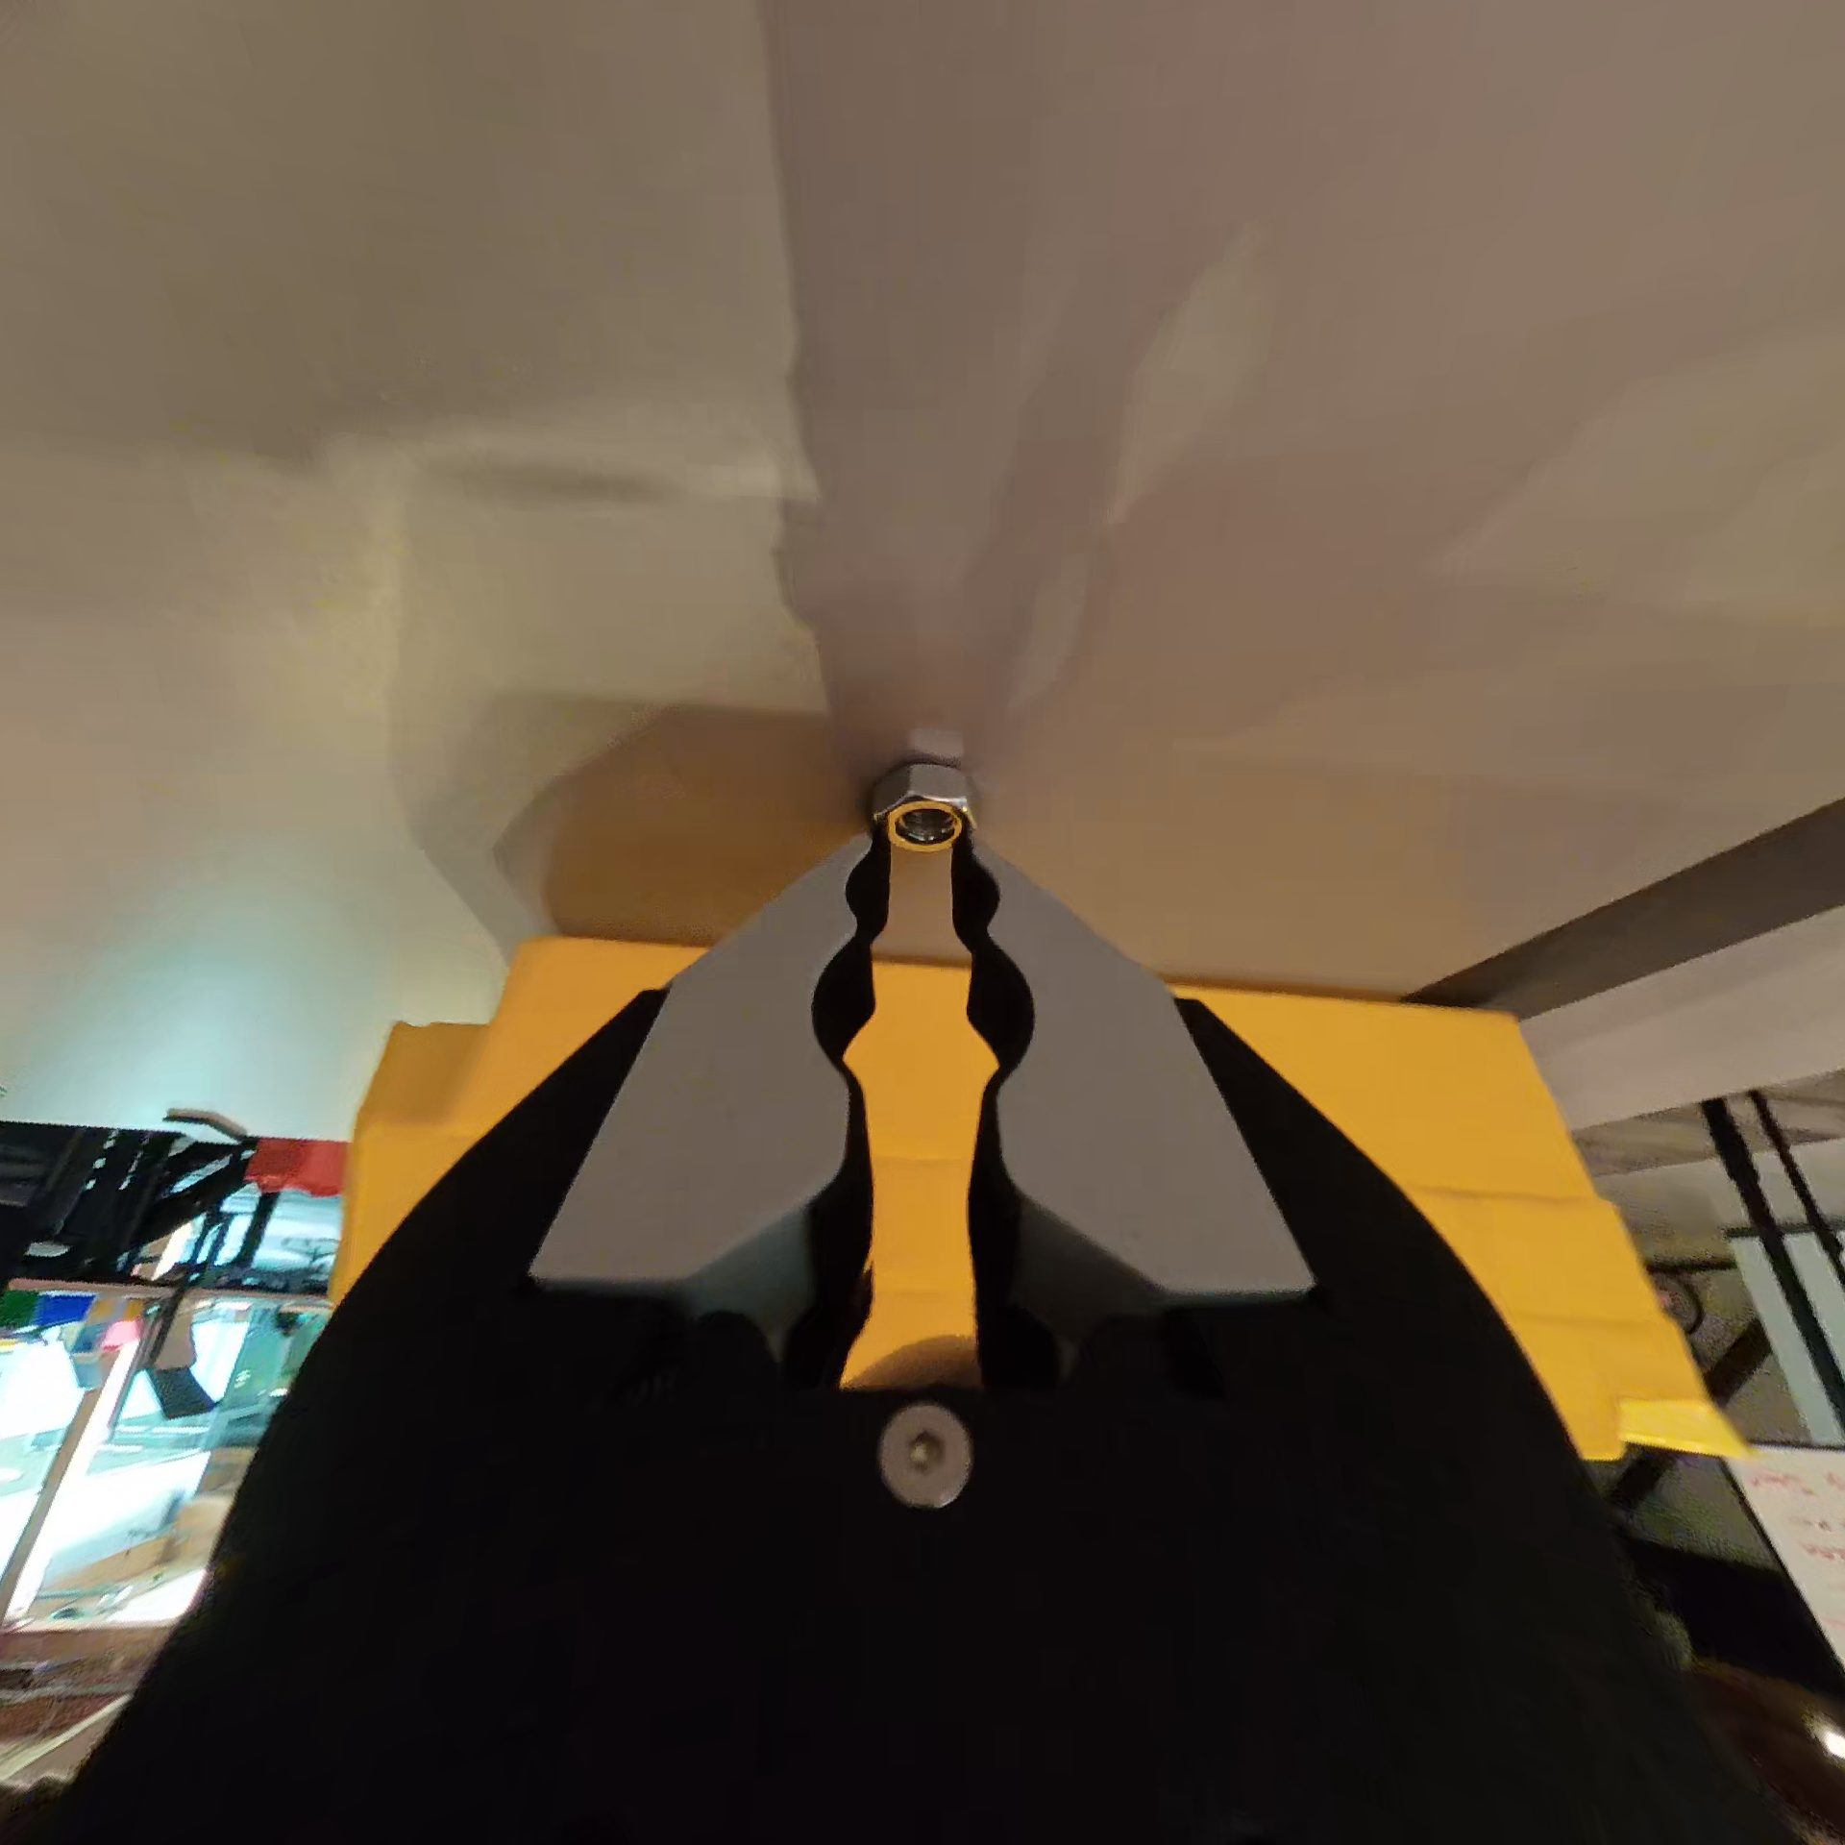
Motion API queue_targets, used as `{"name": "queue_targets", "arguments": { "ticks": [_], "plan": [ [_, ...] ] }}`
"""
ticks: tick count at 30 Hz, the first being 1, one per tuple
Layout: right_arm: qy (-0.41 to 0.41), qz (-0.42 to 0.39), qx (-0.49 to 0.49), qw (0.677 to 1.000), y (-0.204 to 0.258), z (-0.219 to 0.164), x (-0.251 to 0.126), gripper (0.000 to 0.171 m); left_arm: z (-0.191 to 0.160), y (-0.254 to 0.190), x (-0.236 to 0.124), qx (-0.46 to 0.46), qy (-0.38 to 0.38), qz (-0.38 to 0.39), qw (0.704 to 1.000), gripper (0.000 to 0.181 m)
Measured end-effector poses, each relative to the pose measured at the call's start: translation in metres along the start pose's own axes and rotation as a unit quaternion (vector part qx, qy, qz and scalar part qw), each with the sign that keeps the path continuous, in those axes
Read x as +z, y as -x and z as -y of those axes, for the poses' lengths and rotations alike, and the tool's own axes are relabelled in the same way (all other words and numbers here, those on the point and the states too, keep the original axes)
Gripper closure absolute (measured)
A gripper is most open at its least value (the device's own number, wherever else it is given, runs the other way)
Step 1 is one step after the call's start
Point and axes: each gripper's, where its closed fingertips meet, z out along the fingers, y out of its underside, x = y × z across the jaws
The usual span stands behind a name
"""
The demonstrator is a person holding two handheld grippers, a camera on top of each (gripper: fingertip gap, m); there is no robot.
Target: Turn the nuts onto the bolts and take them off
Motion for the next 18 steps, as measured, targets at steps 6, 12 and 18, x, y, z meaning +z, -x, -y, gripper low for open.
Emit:
{"name": "queue_targets", "arguments": {
  "ticks": [6, 12, 18],
  "plan": [
    [-0.097, -0.024, -0.062, 0.993, 0.009, 0.098, -0.053, 0.163, 0.008, 0.010, -0.010, -0.001, -0.009, 0.011, 1.000, 0.167],
    [-0.146, -0.066, -0.131, 0.978, 0.018, 0.195, -0.105, 0.171, 0.012, 0.025, -0.022, -0.004, -0.018, 0.029, 0.999, 0.167],
    [-0.280, -0.089, -0.070, 0.953, 0.004, 0.235, -0.143, 0.154, 0.020, 0.041, -0.035, -0.019, -0.038, 0.045, 0.998, 0.167]
  ]
}}
